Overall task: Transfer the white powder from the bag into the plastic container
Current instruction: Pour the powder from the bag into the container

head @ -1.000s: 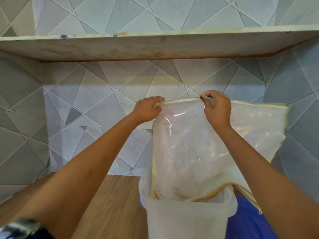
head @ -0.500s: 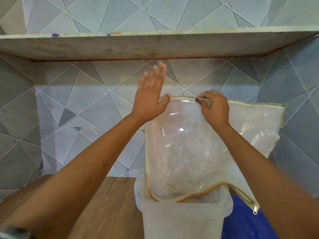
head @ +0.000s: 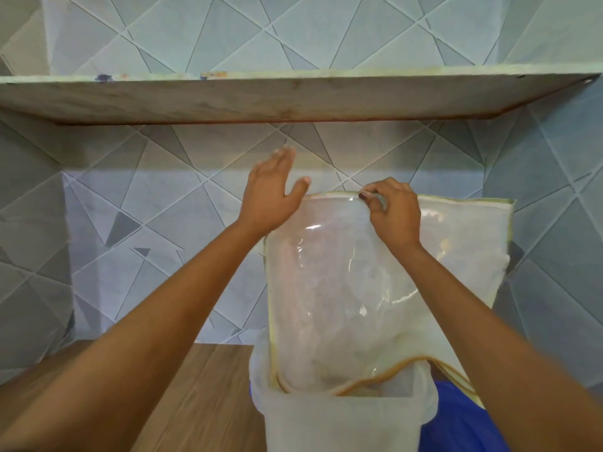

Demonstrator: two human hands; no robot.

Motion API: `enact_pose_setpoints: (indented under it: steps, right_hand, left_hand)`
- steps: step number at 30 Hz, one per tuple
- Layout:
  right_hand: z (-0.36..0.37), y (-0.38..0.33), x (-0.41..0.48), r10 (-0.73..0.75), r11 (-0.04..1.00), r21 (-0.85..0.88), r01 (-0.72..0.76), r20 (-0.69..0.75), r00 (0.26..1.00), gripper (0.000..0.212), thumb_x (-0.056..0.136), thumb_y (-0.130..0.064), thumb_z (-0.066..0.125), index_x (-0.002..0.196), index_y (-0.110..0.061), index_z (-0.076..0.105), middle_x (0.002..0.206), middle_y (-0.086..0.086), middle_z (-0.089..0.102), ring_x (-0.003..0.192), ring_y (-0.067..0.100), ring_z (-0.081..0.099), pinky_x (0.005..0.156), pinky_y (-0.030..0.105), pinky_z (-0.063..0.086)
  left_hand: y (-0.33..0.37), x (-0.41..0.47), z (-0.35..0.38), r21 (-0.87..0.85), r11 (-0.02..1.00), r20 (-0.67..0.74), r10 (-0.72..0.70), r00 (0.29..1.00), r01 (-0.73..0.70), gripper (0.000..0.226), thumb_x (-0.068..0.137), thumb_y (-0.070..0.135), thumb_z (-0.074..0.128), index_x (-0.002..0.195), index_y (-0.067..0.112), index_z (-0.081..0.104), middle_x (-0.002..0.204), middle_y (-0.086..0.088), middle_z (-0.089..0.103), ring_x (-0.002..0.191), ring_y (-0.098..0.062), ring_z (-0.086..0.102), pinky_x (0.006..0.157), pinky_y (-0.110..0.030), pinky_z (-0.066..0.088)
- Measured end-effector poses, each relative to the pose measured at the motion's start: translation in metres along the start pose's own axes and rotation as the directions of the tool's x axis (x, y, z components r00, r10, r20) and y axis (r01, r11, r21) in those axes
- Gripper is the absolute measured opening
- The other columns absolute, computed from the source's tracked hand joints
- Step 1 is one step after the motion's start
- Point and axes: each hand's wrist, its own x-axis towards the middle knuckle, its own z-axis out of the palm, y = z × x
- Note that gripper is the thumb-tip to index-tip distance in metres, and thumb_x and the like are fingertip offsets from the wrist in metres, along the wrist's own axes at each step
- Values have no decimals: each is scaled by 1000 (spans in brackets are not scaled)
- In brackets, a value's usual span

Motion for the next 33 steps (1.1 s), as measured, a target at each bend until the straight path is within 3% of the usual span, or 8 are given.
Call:
enact_pose_setpoints:
  steps: [3, 9, 12, 17, 22, 27, 29, 33]
  right_hand:
    - [-4, 0, 7, -13, 1000, -10, 13, -19, 1000, 18, 88, -18, 57, 92, -10, 72, 95, 11, 69, 91, 31, 57, 78, 32, 41]
    - [-5, -3, 7, -54, 998, 42, 55, -8, 998, 17, 87, -19, 59, 90, -8, 72, 92, 11, 70, 88, 29, 58, 76, 25, 35]
    - [-9, 0, 3, -26, 997, 68, 27, -7, 1000, 18, 88, -19, 58, 95, -7, 70, 98, 11, 69, 96, 29, 58, 77, 17, 31]
    - [-24, 31, -35, 198, 977, -53, -207, -135, 971, 61, 85, -33, 62, 136, -6, 41, 143, 15, 41, 135, 30, 34, 114, 36, 22]
    - [-39, 79, -98, 700, 688, -27, -725, -241, 673, 94, 79, -58, 58, 146, -5, 19, 152, 20, 23, 141, 37, 20, 116, 49, 12]
    - [-39, 152, -139, 942, 184, 206, -961, 242, 232, 112, 59, -88, 40, 143, -13, 33, 142, 15, 44, 125, 37, 46, 107, 49, 36]
    - [-28, 182, -153, 908, 40, 325, -945, 383, 170, 119, 42, -88, 55, 136, -17, 44, 131, 13, 56, 112, 34, 57, 99, 49, 45]
    - [-38, 154, -149, 892, 98, 386, -917, 374, 253, 35, 78, -39, 70, 97, -11, 61, 104, 11, 61, 81, 24, 59, 65, 33, 51]
  left_hand:
    - [-2, 1, 5, 164, 986, 335, -19, 942, -38, 59, 94, 48, 41, 146, 24, 28, 148, -5, 42, 140, -22, 32, 118, -46, 7]
    - [19, 9, 15, 95, 994, 203, 25, 979, -45, 41, 90, 46, 51, 124, 23, 55, 116, -4, 66, 115, -25, 55, 108, -40, 24]
    - [34, 18, 17, 74, 997, 202, 0, 979, -15, 24, 87, 35, 58, 100, 17, 67, 93, -3, 67, 98, -27, 59, 78, -30, 36]
    - [37, 34, 13, 63, 998, 99, -28, 995, 22, 19, 88, 32, 56, 97, 21, 68, 102, -4, 69, 101, -27, 60, 81, -31, 43]
    - [43, 47, 4, 77, 997, 44, -19, 999, 15, 23, 89, 33, 55, 105, 21, 67, 110, -5, 68, 108, -30, 58, 87, -34, 44]
    - [43, 52, -4, 92, 996, 9, -25, 1000, 24, 21, 87, 31, 54, 96, 19, 69, 103, -6, 69, 102, -28, 59, 80, -30, 42]
    - [40, 52, -4, 110, 993, -16, -45, 999, 47, 22, 88, 32, 53, 98, 19, 69, 104, -9, 69, 102, -31, 60, 83, -35, 45]
    - [31, 51, -9, 155, 981, -93, -106, 990, 120, 24, 88, 31, 52, 104, 23, 68, 109, -10, 69, 106, -35, 59, 85, -38, 46]
